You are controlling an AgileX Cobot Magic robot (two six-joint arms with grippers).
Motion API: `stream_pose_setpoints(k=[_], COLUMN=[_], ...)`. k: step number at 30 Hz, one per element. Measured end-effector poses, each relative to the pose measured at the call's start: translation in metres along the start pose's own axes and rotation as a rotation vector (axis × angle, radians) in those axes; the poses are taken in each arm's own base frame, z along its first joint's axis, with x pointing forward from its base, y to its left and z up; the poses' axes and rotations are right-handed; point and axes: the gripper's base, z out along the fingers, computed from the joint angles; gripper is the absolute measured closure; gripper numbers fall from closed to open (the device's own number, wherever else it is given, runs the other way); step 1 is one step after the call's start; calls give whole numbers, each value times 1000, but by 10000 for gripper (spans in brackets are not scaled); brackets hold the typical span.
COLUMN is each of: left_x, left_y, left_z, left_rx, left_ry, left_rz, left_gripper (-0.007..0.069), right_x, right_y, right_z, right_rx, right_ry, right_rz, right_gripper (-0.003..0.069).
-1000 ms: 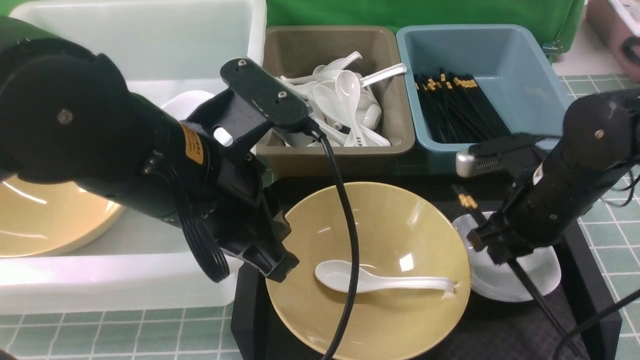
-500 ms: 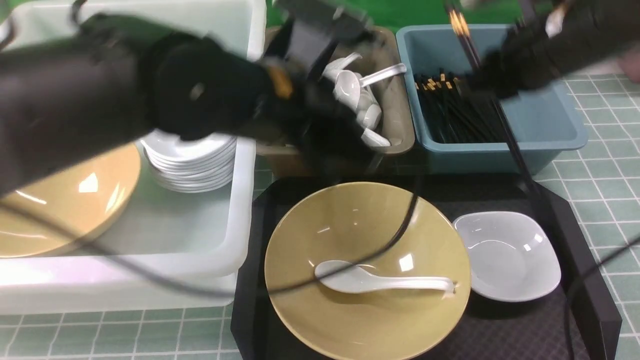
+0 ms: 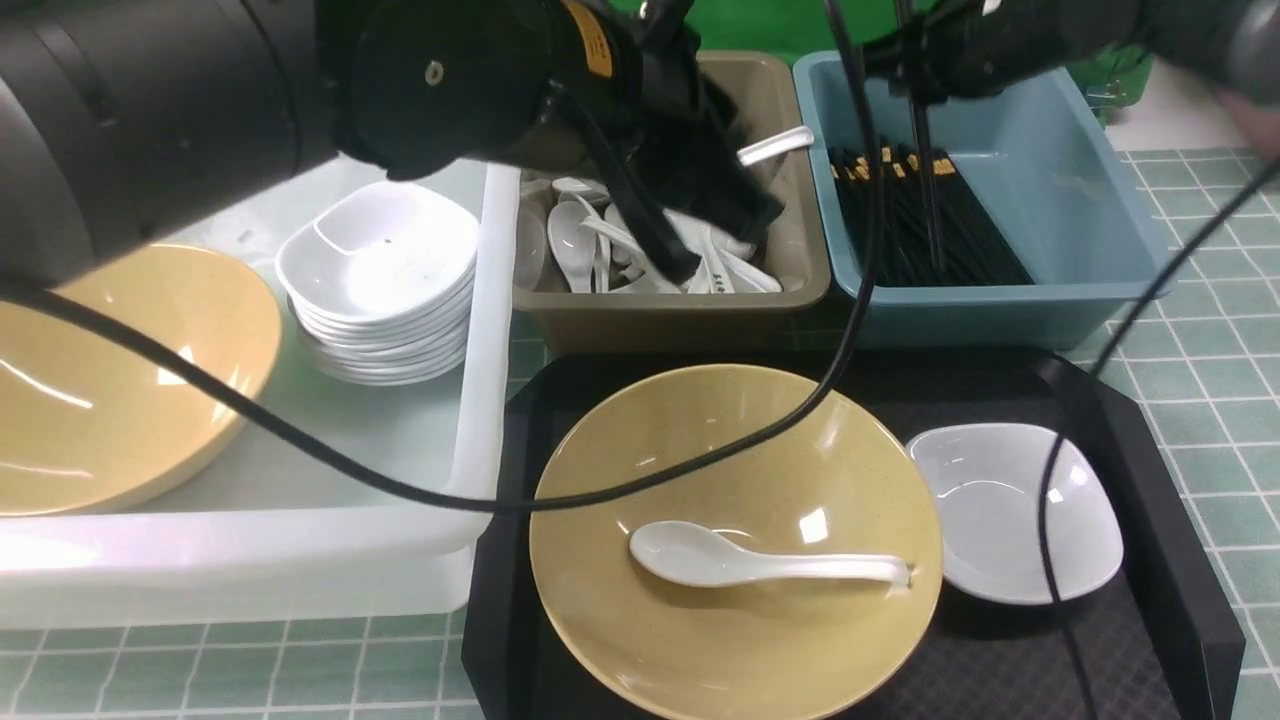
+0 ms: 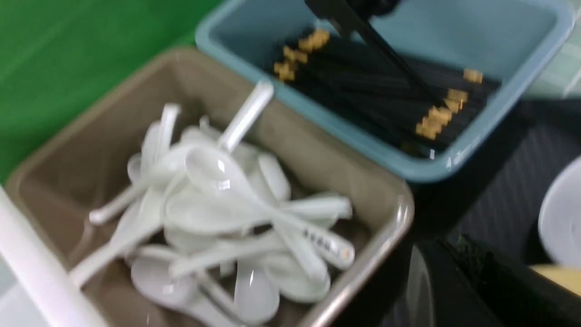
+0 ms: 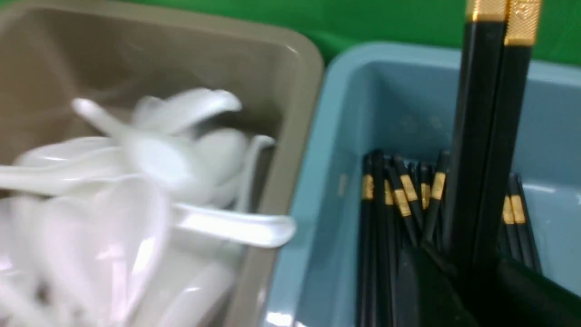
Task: On blue table put chopsticks spoon bowls plates into blue grey white boxes.
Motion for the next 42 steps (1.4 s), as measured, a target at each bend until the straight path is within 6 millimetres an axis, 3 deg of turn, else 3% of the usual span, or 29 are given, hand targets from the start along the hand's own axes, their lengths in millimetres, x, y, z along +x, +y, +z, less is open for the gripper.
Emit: stream_pose_setpoints(k=[1,6,8,10,11,12,16,17,18,22,23,25,26,30,32,34,38,41,42], left_x=[3,10,12,13,13,12,10,10,10,18,26,32,48,86,93,116,136,146,151], left_y=[0,0,0,0,0,1,4,4,5,3,2,0,-5,-16,-19,-27,-35,-40,-42], left_z=[0,-1,-1,-6,-7,-14,-47,-51,-72,-100,-117,-125,-137,-158,-161,-168,-173,-173,-173], left_rx=[-1,1,2,3,2,0,-9,-9,-10,-3,-2,2,13,38,43,57,77,92,98], left_ry=[37,114,132,154,156,156,162,164,177,201,199,199,207,213,211,187,138,107,87], left_rz=[13,26,22,9,4,-9,-48,-55,-75,-86,-90,-94,-101,-119,-123,-139,-166,-188,-199], left_gripper=[623,623,623,623,623,623,623,623,623,623,623,623,623,623,623,623,623,623,623], right_x=[7,28,31,28,28,21,-3,-3,-11,-15,-16,-15,-14,-3,4,22,55,78,94], right_y=[-5,-8,-8,-8,-8,-8,-3,-3,3,17,25,31,39,61,68,87,111,122,128], right_z=[16,43,45,40,39,29,-15,-15,-41,-74,-88,-97,-112,-148,-154,-172,-177,-172,-166], right_rx=[9,22,24,29,30,32,15,14,-6,-48,-70,-86,-103,-170,-196,-288,-386,-438,-470], right_ry=[31,137,160,198,207,224,281,281,308,370,383,383,377,371,378,393,457,516,563], right_rz=[16,28,30,40,40,31,-116,-116,-215,-355,-406,-437,-470,-565,-599,-718,-871,-959,-1013], right_gripper=[494,489,477,395,387,322,202,202,178,169,167,167,166,166,166,166,166,166,166])
